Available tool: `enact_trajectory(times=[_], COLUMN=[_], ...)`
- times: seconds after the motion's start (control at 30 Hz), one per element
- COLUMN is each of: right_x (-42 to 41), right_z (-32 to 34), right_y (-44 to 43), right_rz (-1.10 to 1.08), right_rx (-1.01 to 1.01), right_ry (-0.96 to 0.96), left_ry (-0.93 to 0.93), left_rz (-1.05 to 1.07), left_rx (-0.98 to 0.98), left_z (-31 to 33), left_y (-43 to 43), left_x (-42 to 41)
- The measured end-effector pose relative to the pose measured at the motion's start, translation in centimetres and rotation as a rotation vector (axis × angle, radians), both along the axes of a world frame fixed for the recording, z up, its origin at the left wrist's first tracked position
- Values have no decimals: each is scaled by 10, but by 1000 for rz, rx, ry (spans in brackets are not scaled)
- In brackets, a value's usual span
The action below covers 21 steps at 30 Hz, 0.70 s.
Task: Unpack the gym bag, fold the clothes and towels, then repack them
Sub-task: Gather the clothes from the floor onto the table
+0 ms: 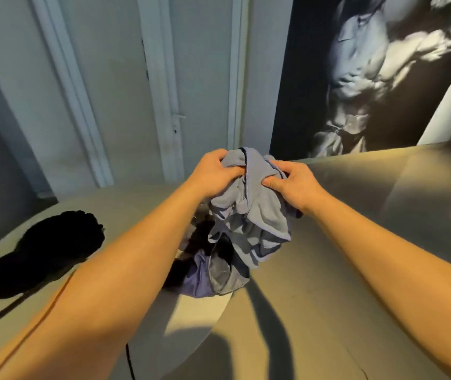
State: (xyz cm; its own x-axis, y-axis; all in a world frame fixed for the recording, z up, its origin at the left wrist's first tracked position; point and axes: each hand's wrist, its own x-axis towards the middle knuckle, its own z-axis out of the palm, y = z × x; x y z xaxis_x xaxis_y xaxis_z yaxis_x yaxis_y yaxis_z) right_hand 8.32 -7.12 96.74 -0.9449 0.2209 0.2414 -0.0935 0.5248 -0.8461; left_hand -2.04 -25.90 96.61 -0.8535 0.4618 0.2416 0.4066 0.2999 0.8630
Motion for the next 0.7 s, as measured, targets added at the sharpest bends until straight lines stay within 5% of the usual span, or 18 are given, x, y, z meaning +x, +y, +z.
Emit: enact_trajectory(times=[0.33, 0.7], right_x=[-224, -477], right_z=[30, -17], right_y=[-161, -310], right_rz=[189, 309], right_rx=[34, 73], right_ry=[71, 46], left_ry=[99, 123], left_rz=[248, 442], left_rx=[3, -24], left_z=[35, -23], left_y=[-176, -327], left_x=[-184, -407])
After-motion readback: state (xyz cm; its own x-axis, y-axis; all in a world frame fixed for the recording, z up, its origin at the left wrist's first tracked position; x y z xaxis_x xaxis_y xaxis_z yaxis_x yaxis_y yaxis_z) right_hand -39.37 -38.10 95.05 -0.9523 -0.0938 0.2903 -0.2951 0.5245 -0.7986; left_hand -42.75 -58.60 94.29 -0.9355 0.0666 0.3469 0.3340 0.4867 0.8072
